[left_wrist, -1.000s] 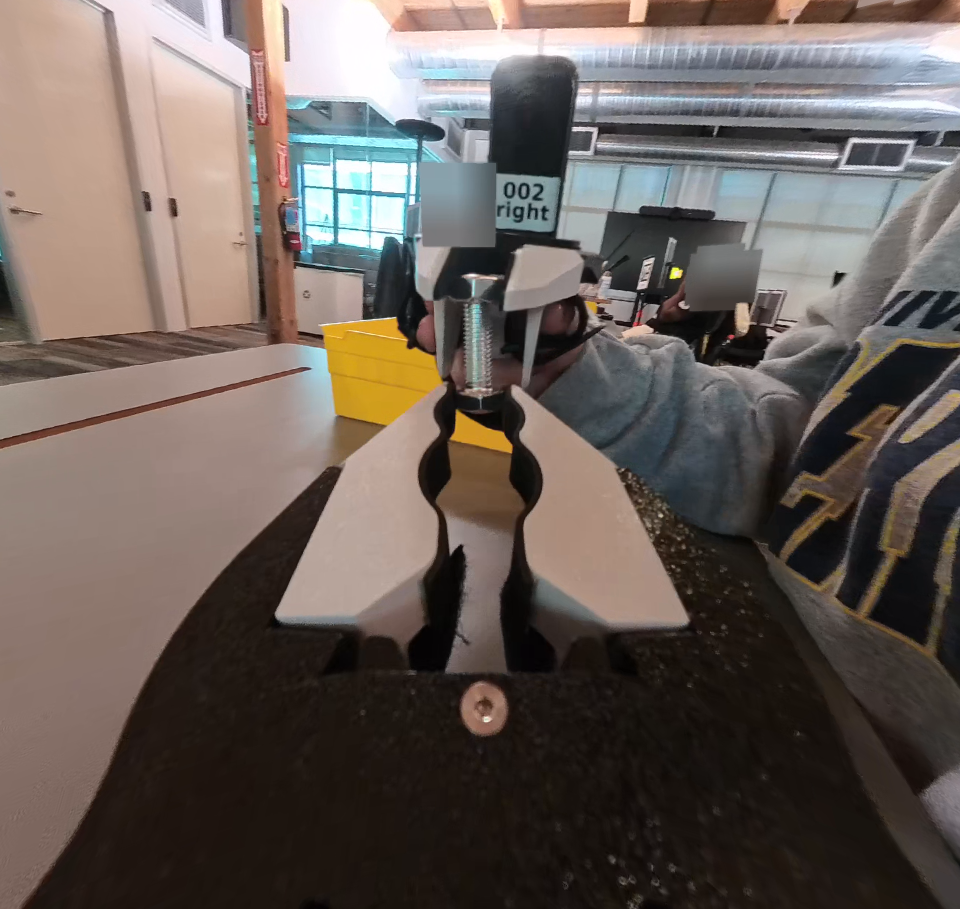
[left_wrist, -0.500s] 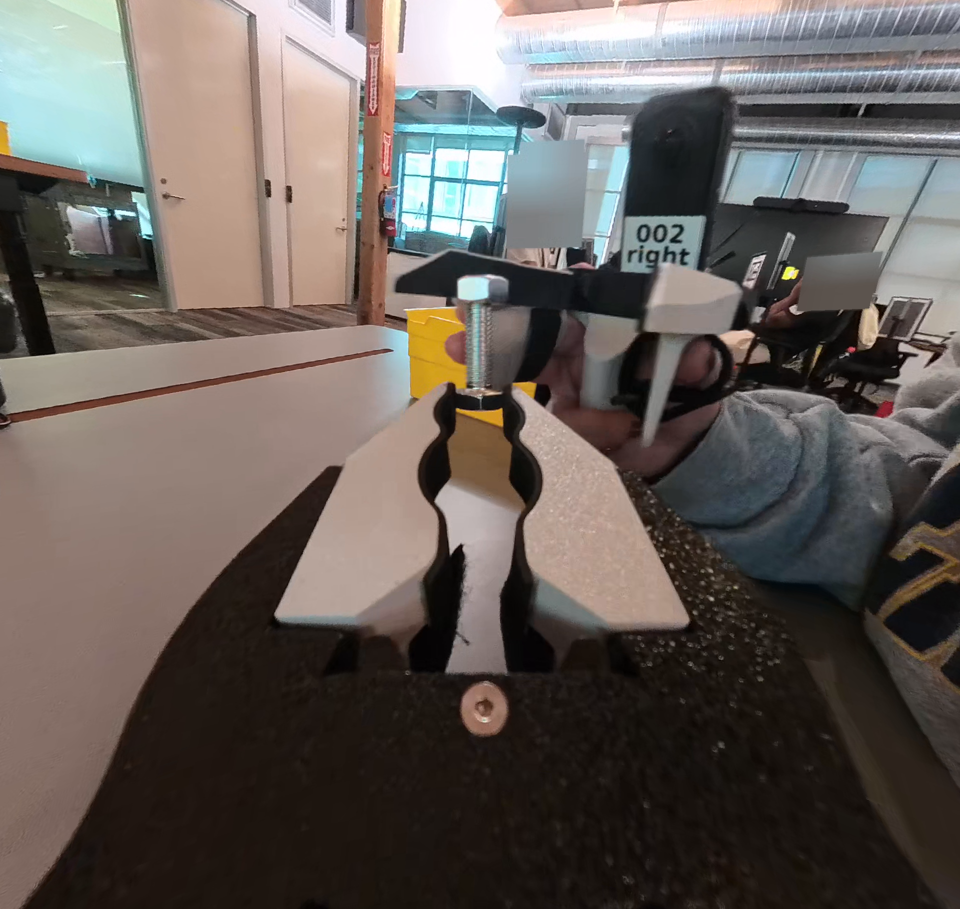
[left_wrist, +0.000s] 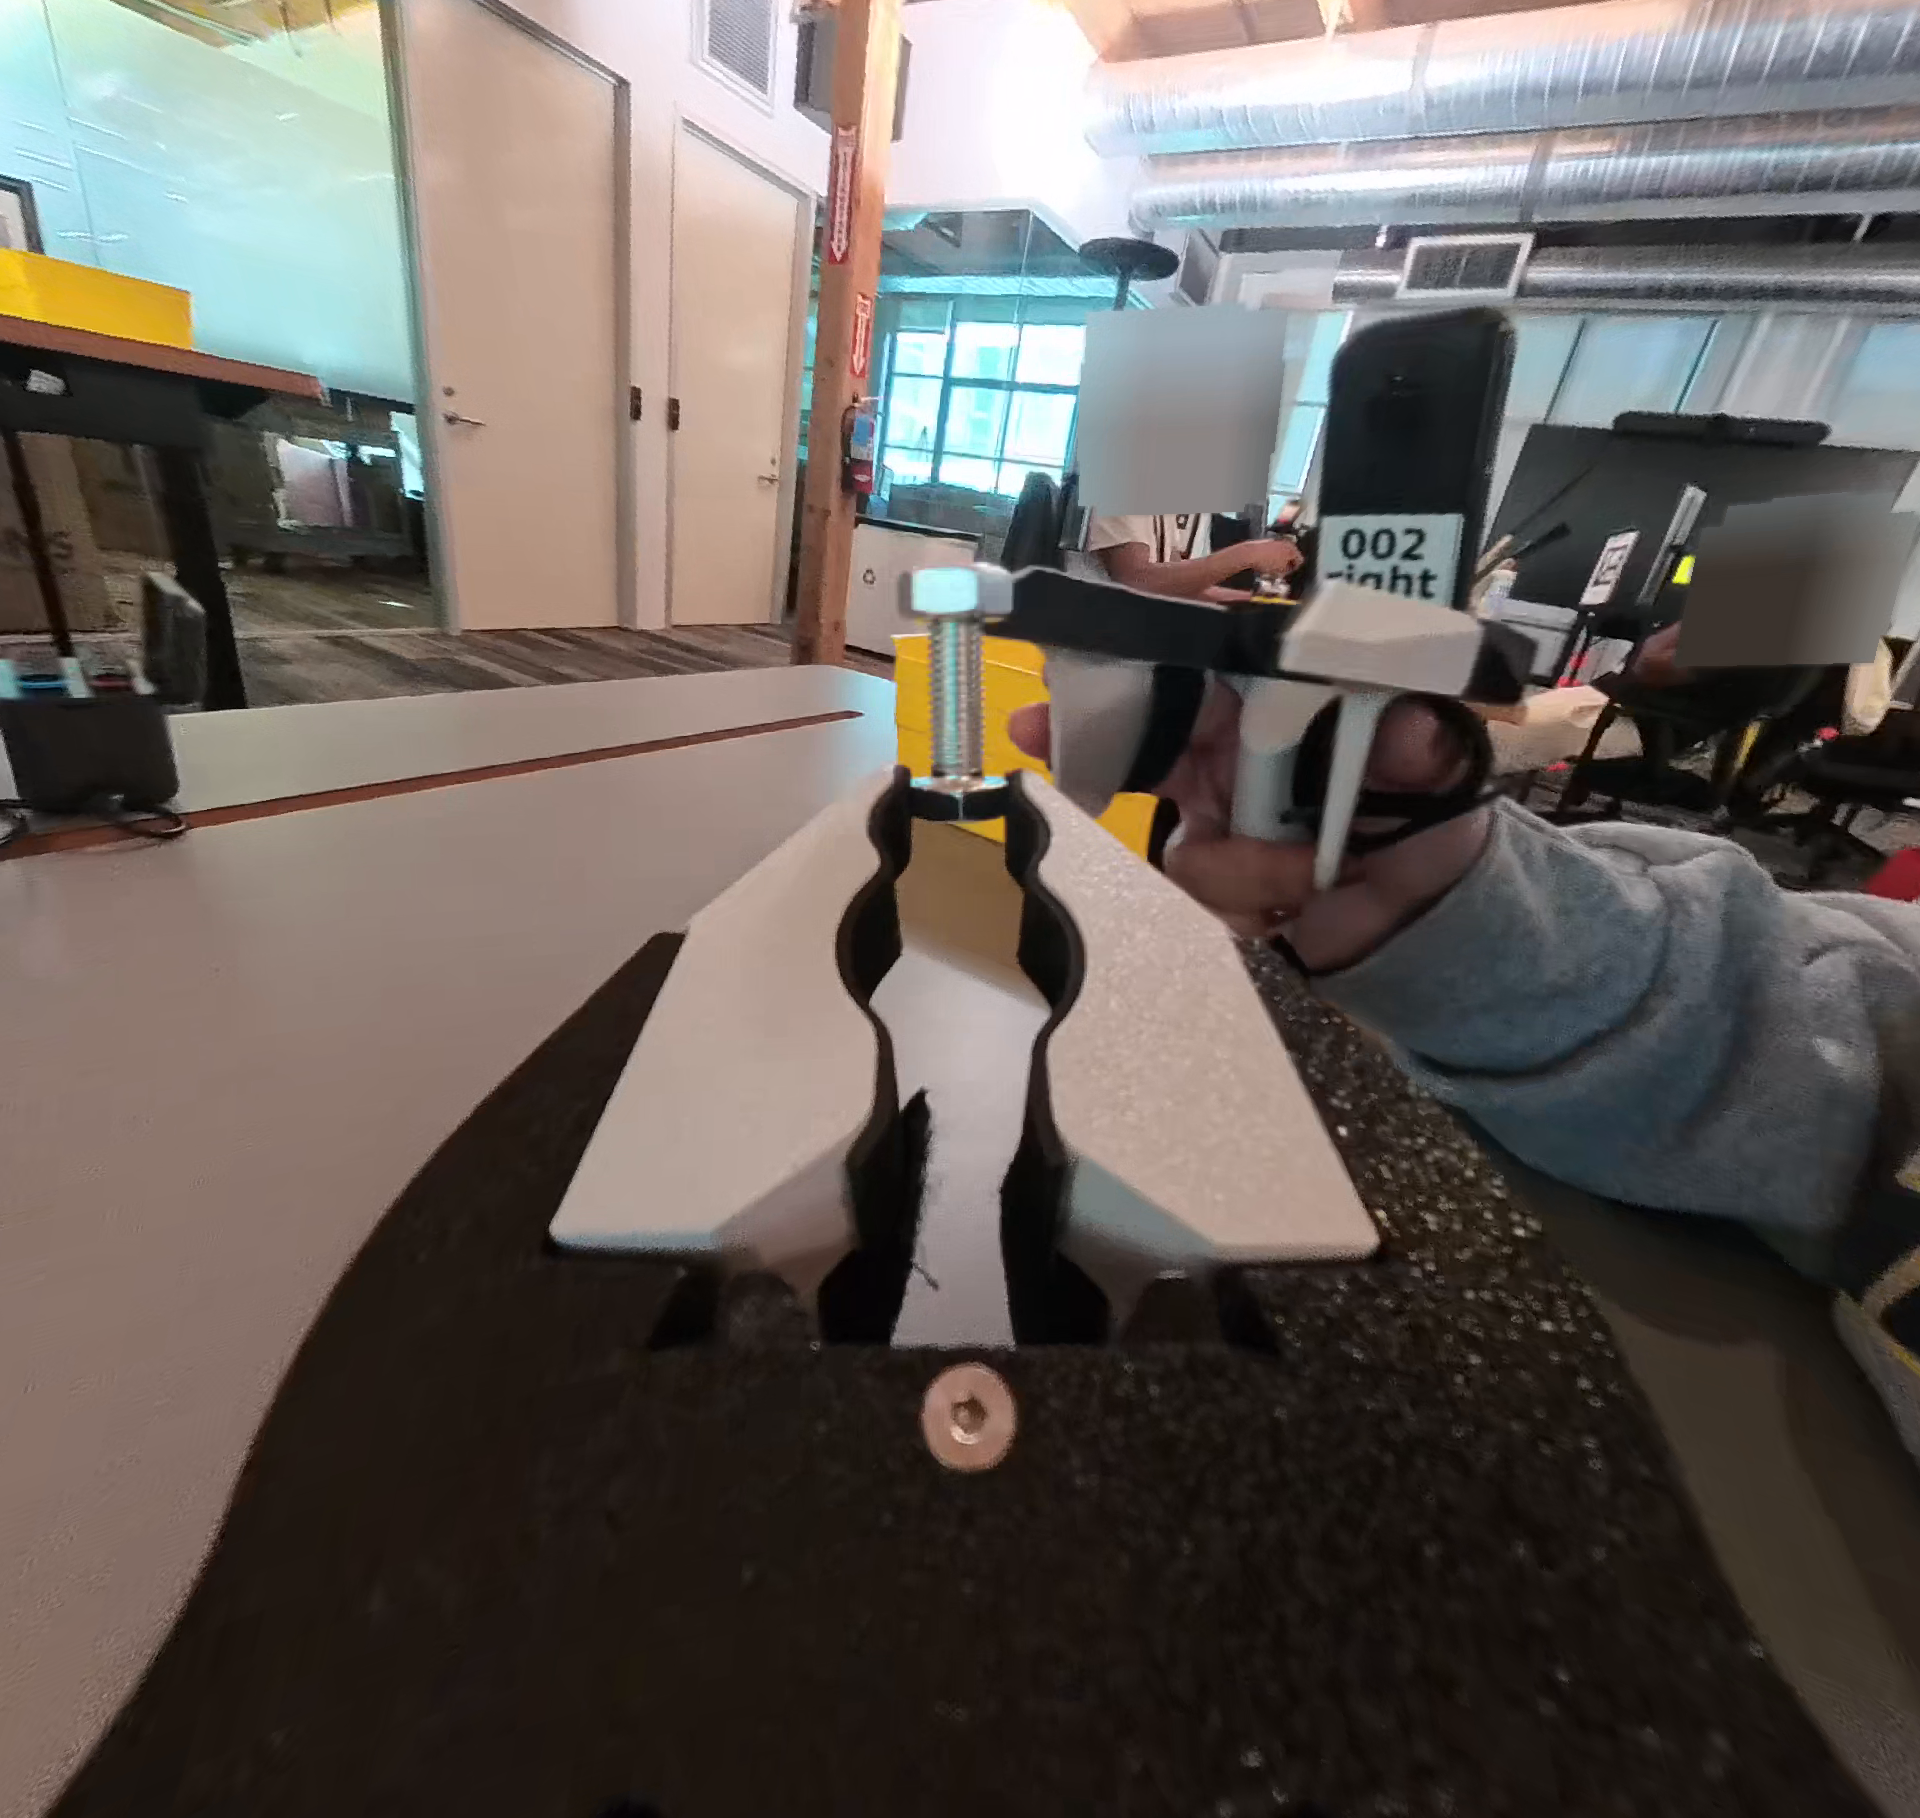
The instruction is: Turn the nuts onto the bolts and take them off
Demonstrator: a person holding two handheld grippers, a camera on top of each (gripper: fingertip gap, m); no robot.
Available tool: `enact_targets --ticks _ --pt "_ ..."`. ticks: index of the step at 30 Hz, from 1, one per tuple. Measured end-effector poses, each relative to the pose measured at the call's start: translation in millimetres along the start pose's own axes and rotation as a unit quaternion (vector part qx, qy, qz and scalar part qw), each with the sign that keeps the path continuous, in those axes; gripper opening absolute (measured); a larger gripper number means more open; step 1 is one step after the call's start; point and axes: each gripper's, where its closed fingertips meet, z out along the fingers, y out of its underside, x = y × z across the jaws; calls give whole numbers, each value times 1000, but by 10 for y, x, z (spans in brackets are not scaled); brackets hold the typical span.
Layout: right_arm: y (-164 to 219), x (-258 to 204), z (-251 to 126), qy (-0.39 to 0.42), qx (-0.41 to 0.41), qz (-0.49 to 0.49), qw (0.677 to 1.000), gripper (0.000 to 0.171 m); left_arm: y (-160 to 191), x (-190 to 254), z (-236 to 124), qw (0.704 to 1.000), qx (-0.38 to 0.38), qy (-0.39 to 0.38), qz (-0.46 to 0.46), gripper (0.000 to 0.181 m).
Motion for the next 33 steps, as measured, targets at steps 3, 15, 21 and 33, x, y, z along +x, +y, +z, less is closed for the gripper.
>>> enact_targets --ticks 3,15,21,33 --pt "-70 -26 125 -6 9 -5 1000 73 75 167 74 999 -22 41 17 16" --pt "-21 -101 189 -42 11 29 999 78 102 208 88 998 -30 55 19 16" --pt "67 -193 10 -67 2 29 997 55 1 -130 -41 1000 -4 -29 0 16" --pt "146 -128 28 -55 -5 30 998 69 16 -130 -41 1000 -10 -29 3 16"
